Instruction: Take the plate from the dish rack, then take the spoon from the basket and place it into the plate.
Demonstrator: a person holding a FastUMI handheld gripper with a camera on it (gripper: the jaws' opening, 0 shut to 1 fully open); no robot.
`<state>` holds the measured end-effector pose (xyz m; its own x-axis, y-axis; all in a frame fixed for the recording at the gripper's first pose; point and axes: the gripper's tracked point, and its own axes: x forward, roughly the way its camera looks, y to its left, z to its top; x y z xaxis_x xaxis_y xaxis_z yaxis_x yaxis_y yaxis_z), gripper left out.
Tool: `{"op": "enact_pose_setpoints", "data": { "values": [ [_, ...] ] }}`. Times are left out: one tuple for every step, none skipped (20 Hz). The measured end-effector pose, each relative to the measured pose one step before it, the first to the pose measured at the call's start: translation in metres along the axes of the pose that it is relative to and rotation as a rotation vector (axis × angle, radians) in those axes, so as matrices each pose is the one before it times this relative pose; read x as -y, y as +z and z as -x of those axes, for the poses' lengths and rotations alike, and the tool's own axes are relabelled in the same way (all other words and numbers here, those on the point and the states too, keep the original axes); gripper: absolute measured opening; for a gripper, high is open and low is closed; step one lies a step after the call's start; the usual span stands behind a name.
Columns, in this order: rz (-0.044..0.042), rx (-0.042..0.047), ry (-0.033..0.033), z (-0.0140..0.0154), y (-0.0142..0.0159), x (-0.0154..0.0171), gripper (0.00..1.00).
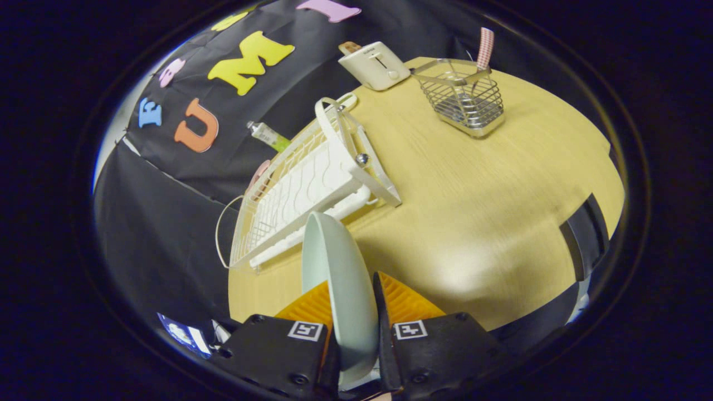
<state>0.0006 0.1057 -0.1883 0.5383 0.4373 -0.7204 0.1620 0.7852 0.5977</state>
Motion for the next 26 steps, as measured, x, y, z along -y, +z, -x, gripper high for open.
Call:
{"op": "enact_pose_setpoints", "data": {
  "values": [
    [-0.00487, -0.00191, 0.01907, -0.00076, 0.00115, -0.00114, 0.34],
    [-0.0005, -0.00118, 0.01068, -0.00147, 0.00149, -0.00021, 0.34],
    [-0.00042, -0.0002, 0.00302, -0.00189, 0.00127, 0.001, 0.36],
    [0.00101, -0.00383, -0.00145, -0.00293, -0.00056, 0.00048, 0.39],
    [0.01157, -0.00915, -0.00197, -0.00307, -0.00013, 0.00035, 0.42],
    [0.00608, -0.00745, -0.00348, -0.00243, -0.0012, 0.00047, 0.47],
    [0.00075, -0.00361, -0.00022, -0.00248, 0.0007, -0.00027, 0.49],
    [0.00324, -0.00505, -0.002, -0.00196, -0.00057, 0.00024, 0.5],
    [0.00393, -0.00216, -0.00316, -0.00101, 0.00081, 0.00011, 0.51],
    [0.00698, 0.00289, -0.00107, 0.00115, 0.00021, -0.00068, 0.53],
    [0.00992, 0.00915, -0.00101, 0.00136, 0.00195, -0.00066, 0.54],
    [0.01825, 0.01321, -0.00862, 0.00226, 0.00167, 0.00081, 0.54],
    [0.0249, 0.01893, -0.01385, 0.00249, 0.00288, 0.00166, 0.55],
    [0.02984, 0.01821, -0.01093, 0.00262, 0.00157, 0.00073, 0.57],
    [0.02897, 0.01992, -0.00829, 0.00393, 0.00236, 0.00118, 0.6],
    [0.02658, 0.02406, -0.00897, 0.00468, 0.00226, 0.0003, 0.62],
    [0.03475, 0.02857, -0.00922, 0.00511, 0.00349, 0.00037, 0.65],
    [0.04412, 0.0378, -0.0151, 0.00658, 0.00494, 0.00128, 0.71],
    [0.05082, 0.0466, -0.02113, 0.00695, 0.00775, 0.0036, 0.78],
    [0.04766, 0.05221, -0.02486, 0.00657, 0.00932, 0.00367, 0.8],
    [0.05108, 0.05122, -0.02265, 0.00625, 0.00888, 0.00512, 0.8],
    [0.04719, 0.05293, -0.02432, 0.00764, 0.00835, 0.00568, 0.81],
    [0.04479, 0.05492, -0.03041, 0.00584, 0.00929, 0.00883, 0.8],
    [0.04264, 0.06171, -0.03435, 0.00573, 0.01014, 0.01025, 0.81],
    [0.04022, 0.05449, -0.03201, 0.0046, 0.00845, 0.01111, 0.81],
    [0.03209, 0.04665, -0.03032, 0.00386, 0.00714, 0.01245, 0.82]
  ]
}}
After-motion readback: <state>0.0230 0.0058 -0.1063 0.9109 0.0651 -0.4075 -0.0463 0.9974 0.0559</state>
